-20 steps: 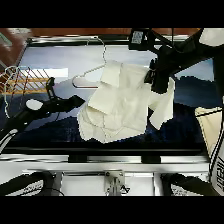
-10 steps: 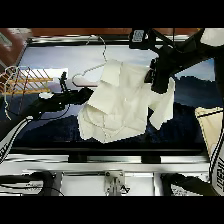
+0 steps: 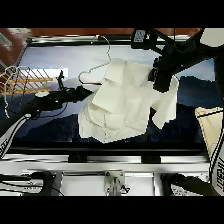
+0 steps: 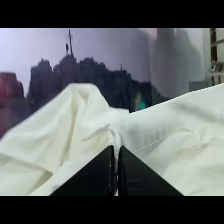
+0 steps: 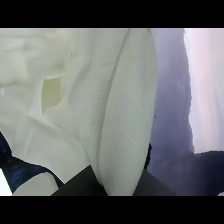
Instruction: Fold the shirts.
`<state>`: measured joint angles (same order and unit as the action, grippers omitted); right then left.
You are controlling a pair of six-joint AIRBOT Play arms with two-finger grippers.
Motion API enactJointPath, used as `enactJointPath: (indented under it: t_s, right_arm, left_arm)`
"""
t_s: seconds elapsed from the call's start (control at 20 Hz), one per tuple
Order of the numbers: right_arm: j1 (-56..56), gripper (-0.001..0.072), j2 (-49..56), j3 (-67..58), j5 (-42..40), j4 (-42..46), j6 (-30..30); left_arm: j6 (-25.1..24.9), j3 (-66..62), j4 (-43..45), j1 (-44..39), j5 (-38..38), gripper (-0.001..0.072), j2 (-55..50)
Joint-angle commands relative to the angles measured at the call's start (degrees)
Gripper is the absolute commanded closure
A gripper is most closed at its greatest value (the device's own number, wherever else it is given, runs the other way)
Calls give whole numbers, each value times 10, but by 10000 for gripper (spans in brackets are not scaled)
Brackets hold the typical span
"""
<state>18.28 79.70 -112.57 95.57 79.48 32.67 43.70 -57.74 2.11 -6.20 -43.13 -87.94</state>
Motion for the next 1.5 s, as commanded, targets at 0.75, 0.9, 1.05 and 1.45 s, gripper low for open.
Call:
enactJointPath:
  t_s: [0.75,0.9,1.05,1.45]
  right_arm:
    - [0,636,0,0,25,-10,68]
    - [0,636,0,0,17,-10,72]
    - [0,636,0,0,13,-10,74]
    - [0,637,0,0,-122,-56,213]
  left_arm:
    - [-36,-213,-11,131,-157,639,137]
    - [-42,-256,20,131,-163,639,175]
    - [1,-277,143,137,-164,639,195]
    - [-63,-285,41,-13,-249,639,227]
